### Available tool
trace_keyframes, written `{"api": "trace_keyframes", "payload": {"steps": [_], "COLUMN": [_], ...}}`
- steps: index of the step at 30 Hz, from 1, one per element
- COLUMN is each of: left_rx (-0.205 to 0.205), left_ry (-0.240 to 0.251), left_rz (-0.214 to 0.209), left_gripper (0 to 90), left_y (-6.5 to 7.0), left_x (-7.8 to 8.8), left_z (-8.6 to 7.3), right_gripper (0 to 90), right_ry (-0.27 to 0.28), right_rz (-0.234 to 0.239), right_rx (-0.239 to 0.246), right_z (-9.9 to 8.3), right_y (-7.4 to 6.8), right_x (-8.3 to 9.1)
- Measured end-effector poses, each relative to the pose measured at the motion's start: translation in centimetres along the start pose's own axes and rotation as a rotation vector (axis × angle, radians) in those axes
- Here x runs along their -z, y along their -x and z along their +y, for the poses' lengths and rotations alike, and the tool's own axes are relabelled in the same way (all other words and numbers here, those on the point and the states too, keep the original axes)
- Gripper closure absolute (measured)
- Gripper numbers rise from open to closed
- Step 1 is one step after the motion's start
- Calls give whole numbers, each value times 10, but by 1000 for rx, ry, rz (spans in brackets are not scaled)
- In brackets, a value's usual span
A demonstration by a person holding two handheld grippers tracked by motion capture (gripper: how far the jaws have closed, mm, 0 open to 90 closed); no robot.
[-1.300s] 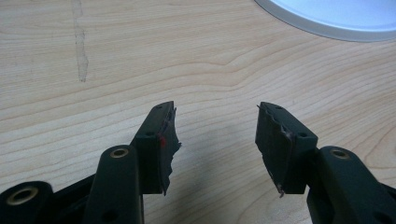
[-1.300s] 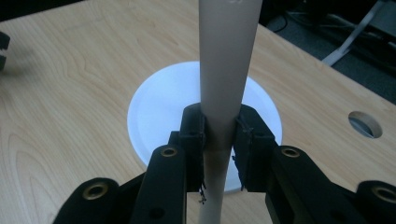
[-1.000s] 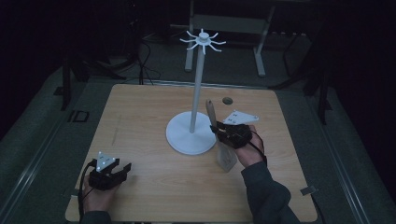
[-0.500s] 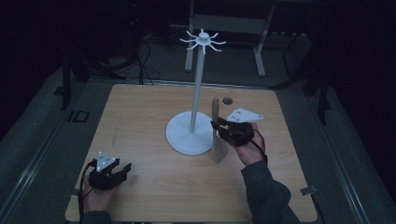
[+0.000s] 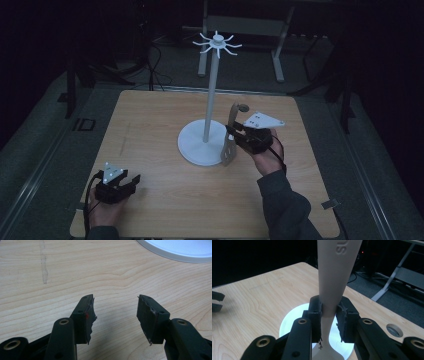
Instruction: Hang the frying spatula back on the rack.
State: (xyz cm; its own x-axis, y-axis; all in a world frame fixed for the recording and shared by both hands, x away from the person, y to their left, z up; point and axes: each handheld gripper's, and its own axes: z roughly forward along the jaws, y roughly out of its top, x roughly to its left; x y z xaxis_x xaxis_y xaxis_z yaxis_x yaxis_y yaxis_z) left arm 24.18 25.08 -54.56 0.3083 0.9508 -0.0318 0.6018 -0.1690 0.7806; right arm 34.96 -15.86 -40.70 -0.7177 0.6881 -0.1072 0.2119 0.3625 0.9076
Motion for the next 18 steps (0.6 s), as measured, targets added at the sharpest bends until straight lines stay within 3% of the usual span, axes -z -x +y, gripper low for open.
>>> {"api": "trace_keyframes", "payload": {"steps": [18], "left_rx": [-2], "left_ry": [-2], "left_rz": [1], "left_gripper": [480], "left_y": [0], "left_x": [1], "left_z": [0], "right_gripper": [746], "right_ry": [26], "right_rz": [-15], "right_rx": [-35], "right_z": [13], "right_y": [5], "right_x": [1]}}
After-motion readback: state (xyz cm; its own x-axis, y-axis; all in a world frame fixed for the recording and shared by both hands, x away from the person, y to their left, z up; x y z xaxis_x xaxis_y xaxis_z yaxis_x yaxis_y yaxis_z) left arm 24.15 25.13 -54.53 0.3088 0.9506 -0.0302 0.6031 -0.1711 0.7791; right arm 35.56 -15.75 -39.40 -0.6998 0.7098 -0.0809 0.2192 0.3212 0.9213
